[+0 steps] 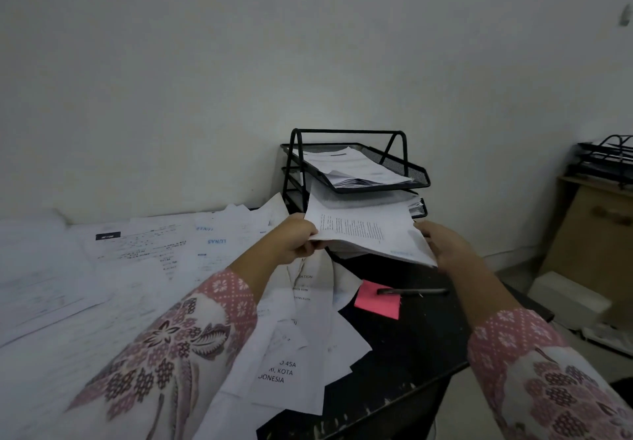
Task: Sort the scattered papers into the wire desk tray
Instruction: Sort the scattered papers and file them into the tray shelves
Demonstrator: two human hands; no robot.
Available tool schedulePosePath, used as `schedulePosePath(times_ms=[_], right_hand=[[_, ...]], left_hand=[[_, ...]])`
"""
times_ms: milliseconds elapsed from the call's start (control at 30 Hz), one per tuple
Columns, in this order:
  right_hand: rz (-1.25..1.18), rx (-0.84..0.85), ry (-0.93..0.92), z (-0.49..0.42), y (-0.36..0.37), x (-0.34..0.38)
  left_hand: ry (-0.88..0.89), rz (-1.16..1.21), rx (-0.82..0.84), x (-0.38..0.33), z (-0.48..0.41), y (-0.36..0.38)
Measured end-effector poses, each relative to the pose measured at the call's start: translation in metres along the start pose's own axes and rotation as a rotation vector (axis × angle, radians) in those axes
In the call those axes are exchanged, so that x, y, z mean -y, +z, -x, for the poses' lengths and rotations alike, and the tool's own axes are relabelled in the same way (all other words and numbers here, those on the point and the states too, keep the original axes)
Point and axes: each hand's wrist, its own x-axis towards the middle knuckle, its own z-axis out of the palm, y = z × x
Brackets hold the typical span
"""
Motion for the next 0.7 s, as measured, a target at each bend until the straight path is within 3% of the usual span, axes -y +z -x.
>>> schedulePosePath(times_ms=[167, 300, 367, 467, 567, 633, 700], right_hand=[[-0.342, 0.083, 0.015, 0.005, 0.005, -0.005], [-0.319, 0.101, -0.021, 0.008, 0.021, -0.013], [-0.301, 0.072, -0.043, 0.003, 0.027, -0.015], [-0.256, 0.006, -0.073, -0.007, 0.032, -0.013], [-0.174, -0.053, -0.096, -0.021, 0.036, -0.010], [-0.158, -0.078, -0.113, -0.029, 0.039, -0.006], [-0.175, -0.088, -0.140, -0.035, 0.043, 0.000]], left_hand=[[0.015, 0.152, -0.093, 0.005, -0.022, 0.025], [0.026, 0.300, -0.047, 0.006, -0.024, 0.042], [0.032, 0.222, -0.008, 0.011, -0.020, 0.040], [0.146, -0.048, -0.098, 0.033, -0.018, 0.020], [0.345, -0.685, -0.324, 0.071, -0.022, -0.015], [0.339, -1.055, -0.354, 0.096, -0.022, -0.035], [0.319, -1.207, -0.364, 0.116, -0.020, -0.047]])
